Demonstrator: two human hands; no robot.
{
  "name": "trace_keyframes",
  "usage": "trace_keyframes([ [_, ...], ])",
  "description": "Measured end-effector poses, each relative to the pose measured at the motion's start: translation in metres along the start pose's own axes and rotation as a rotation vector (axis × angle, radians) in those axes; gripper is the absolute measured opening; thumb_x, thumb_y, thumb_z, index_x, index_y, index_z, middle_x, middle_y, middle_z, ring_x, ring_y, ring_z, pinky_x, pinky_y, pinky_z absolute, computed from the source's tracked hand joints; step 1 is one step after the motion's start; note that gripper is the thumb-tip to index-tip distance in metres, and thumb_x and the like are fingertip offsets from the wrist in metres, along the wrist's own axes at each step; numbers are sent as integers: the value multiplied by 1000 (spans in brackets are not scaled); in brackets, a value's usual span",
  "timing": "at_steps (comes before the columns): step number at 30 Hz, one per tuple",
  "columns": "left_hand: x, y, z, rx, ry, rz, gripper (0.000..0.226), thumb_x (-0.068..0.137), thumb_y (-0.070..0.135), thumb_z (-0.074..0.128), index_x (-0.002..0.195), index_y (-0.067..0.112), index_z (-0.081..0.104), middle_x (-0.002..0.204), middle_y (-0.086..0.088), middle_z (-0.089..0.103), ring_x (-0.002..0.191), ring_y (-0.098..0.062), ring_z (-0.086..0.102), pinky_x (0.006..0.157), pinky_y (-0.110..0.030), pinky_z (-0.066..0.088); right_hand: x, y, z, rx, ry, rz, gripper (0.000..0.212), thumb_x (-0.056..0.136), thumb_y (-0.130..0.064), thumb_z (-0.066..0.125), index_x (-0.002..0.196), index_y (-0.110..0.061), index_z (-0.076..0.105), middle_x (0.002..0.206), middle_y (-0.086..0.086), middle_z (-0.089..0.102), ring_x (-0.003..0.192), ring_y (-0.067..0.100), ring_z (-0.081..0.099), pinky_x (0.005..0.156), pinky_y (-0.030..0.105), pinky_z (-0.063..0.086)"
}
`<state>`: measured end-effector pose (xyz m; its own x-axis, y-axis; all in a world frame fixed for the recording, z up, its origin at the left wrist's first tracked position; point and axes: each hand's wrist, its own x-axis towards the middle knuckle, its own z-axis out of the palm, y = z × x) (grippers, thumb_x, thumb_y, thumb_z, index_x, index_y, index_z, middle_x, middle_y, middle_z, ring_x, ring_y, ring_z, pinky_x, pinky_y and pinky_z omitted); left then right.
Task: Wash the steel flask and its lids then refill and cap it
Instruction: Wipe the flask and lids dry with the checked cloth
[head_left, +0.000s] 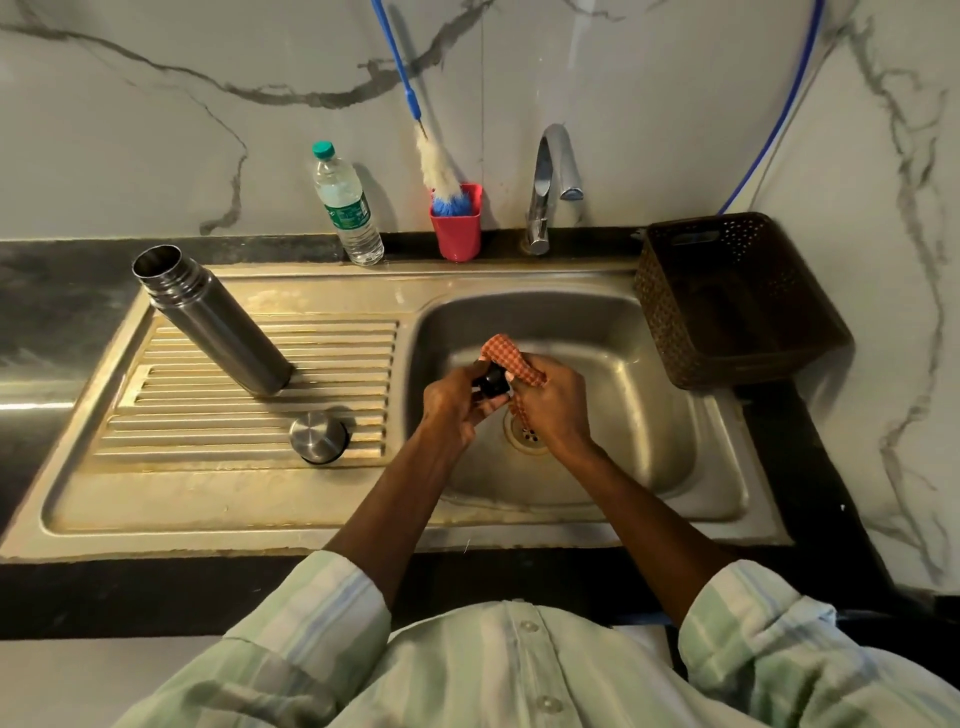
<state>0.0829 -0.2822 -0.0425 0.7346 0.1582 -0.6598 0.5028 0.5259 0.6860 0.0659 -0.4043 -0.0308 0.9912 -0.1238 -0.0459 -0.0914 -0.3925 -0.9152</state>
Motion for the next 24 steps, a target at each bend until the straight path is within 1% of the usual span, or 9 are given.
trace_keyframes([
  [2, -2, 0, 1, 49, -14, 34, 20, 86, 10, 75, 99, -4, 70, 91, -19, 74, 74, -26, 75, 70, -36, 63, 0, -3, -10, 122, -4, 114, 10, 87, -16, 70, 95, -12, 74, 79, -1, 72, 66, 7, 66, 55, 11, 48],
  [4, -7, -5, 3, 145, -32, 171, 20, 86, 10, 75, 102, -2, 70, 94, -17, 75, 81, -27, 76, 75, -38, 62, 1, -8, -18, 273, -26, 248, 8, 87, -17, 71, 91, -10, 72, 77, 5, 73, 63, 17, 69, 53, 20, 54],
  [7, -7, -15, 12, 315, -28, 353, 22, 85, 17, 79, 102, 6, 72, 91, -14, 76, 81, -26, 75, 76, -39, 62, 2, -13, -32, 295, -56, 291, 5, 87, -14, 70, 89, -10, 70, 72, 7, 73, 58, 22, 71, 50, 26, 55],
  [10, -6, -23, 28, 368, 37, 335, 30, 83, 22, 81, 105, 4, 71, 93, -15, 76, 77, -23, 75, 72, -35, 62, 5, -13, -58, 365, -60, 348, 14, 87, -11, 70, 98, -3, 68, 73, 10, 72, 56, 21, 70, 49, 28, 55],
  [12, -8, -28, 39, 313, 68, 324, 32, 83, 21, 81, 106, 2, 69, 92, -15, 75, 74, -21, 75, 67, -32, 61, 9, -11, -79, 458, -64, 380, 16, 85, -8, 70, 100, -3, 67, 72, 8, 72, 56, 19, 70, 47, 25, 53],
  [17, -22, -37, 79, 177, 36, 336, 28, 85, 19, 78, 104, -1, 70, 85, -13, 75, 72, -17, 73, 66, -29, 60, 32, -14, -140, 700, -156, 407, 20, 83, -9, 60, 102, -4, 65, 89, 10, 68, 81, 24, 64, 66, 32, 51],
  [20, -30, -41, 111, 186, 3, 372, 27, 85, 18, 78, 104, 0, 70, 87, -13, 74, 75, -19, 74, 64, -27, 59, 51, -18, -182, 642, -17, 308, 15, 85, -12, 59, 96, -5, 67, 88, 10, 70, 79, 27, 67, 69, 35, 54],
  [23, -32, -51, 134, 192, -35, 399, 29, 84, 22, 79, 105, 2, 71, 89, -12, 75, 80, -20, 74, 65, -26, 58, 68, -14, -222, 264, 198, 143, 8, 89, -13, 60, 85, -9, 66, 67, 4, 67, 50, 11, 64, 46, 24, 53],
  [24, -33, -55, 140, 198, -40, 406, 30, 84, 23, 79, 106, 3, 71, 91, -12, 75, 80, -19, 74, 66, -27, 58, 76, -11, -231, 116, 242, 87, 8, 89, -13, 59, 83, -10, 65, 66, 5, 64, 47, 9, 61, 44, 23, 52],
])
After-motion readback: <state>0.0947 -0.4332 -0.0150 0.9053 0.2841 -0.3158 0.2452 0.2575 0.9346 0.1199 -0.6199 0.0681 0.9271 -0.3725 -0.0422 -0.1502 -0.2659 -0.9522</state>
